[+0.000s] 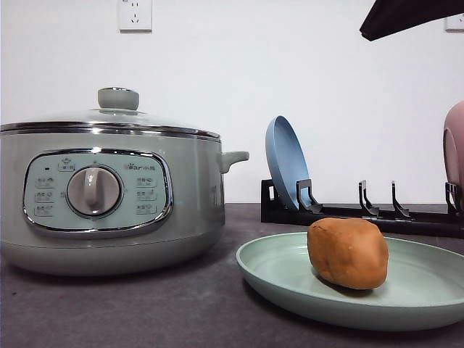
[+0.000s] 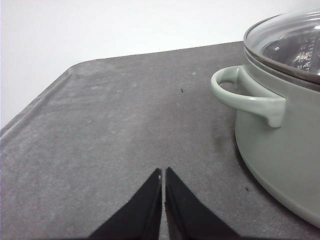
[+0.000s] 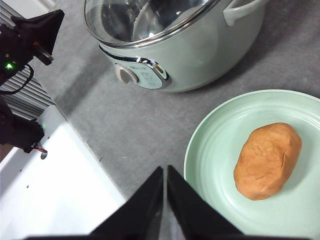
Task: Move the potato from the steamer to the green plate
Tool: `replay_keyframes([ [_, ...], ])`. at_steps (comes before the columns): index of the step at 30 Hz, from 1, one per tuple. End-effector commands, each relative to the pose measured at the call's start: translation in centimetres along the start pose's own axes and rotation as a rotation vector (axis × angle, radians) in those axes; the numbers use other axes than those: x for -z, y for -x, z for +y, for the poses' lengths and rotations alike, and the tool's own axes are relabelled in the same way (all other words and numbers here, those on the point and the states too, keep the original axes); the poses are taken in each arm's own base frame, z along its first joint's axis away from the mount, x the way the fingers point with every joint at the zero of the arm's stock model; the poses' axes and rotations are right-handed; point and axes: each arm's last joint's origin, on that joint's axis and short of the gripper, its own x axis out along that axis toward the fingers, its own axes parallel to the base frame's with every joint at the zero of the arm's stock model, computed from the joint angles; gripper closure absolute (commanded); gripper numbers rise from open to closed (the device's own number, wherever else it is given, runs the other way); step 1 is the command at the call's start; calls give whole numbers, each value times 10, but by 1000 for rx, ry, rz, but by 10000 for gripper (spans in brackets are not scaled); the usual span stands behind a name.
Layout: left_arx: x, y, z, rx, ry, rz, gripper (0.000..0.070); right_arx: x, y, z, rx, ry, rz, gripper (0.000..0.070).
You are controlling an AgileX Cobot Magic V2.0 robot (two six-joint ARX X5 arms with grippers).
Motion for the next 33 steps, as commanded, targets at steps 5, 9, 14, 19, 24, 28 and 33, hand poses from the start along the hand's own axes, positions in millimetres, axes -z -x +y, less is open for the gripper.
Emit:
replay_keyframes([
  [5,7,-2,-1,-3,2,25,697,-4,2,3,-8,23,-15,700],
  [9,7,-2,-1,-3,2,25,697,-4,2,3,-8,23,-15,700],
  [14,7,-2,-1,-3,2,25,697,-4,2,3,-9,29,-15,700],
  [19,7,-2,-1,-3,2,26,697,-4,21,1,91,146,-122,700],
  [24,7,-2,-1,-3,2,25,697,2,51,-5,216,240,-363,700],
  [28,7,-2,-1,-3,2,26,697,23,67,-16,405,263,-546,700],
  [33,7,-2,-1,-3,2,25,697,56,64,-32,552,292,-694,700],
])
